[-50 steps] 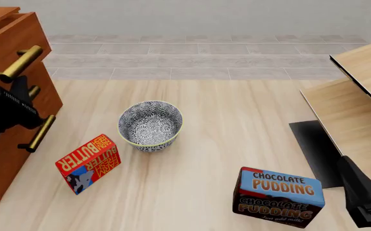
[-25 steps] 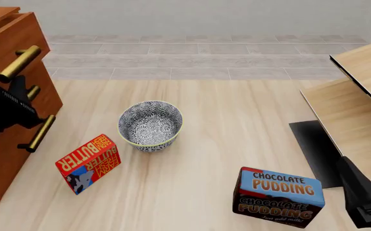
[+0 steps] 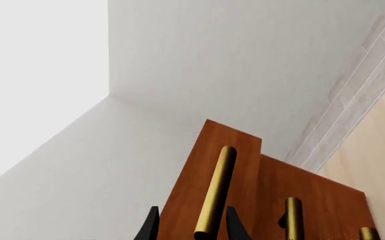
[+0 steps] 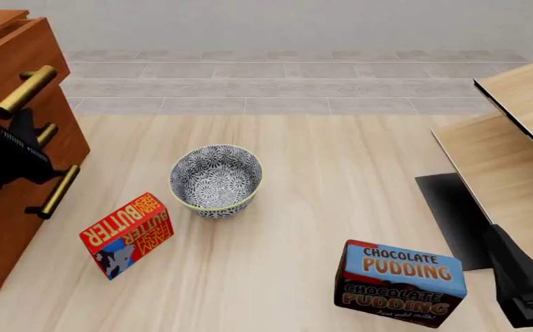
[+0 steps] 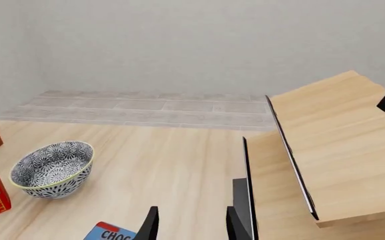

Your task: Close the top drawer of the cabinet.

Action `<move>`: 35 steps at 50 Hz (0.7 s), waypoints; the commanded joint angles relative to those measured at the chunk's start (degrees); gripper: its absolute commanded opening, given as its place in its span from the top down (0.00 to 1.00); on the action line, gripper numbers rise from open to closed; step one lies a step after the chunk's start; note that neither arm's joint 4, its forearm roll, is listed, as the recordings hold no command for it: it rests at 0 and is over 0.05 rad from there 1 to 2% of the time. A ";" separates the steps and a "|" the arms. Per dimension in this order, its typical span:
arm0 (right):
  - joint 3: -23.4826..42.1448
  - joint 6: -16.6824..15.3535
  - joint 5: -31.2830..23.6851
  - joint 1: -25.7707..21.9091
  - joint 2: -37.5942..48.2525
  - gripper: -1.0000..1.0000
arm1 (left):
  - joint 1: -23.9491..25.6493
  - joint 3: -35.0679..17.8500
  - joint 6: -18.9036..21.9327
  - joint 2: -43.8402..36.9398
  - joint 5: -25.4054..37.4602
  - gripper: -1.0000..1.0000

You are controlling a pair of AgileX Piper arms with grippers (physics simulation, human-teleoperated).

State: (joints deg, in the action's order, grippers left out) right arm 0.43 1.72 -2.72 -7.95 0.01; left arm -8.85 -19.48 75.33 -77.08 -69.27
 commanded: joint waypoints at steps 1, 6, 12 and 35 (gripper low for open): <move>0.03 -0.09 -0.01 -0.07 0.00 0.00 | -1.78 -0.84 0.03 0.16 -0.63 0.00; -0.05 -0.11 0.07 -0.09 0.00 0.00 | -2.00 -1.08 0.04 0.07 -0.63 0.00; -0.09 -0.13 0.10 -0.14 0.00 0.00 | -2.21 -1.19 -0.06 0.03 -0.63 0.00; -0.10 0.09 0.07 -0.21 0.00 0.00 | -3.36 -1.87 -0.49 -0.66 -0.63 0.00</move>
State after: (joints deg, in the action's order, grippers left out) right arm 0.36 1.73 -2.62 -8.06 0.01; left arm -10.73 -20.06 74.97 -77.67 -69.19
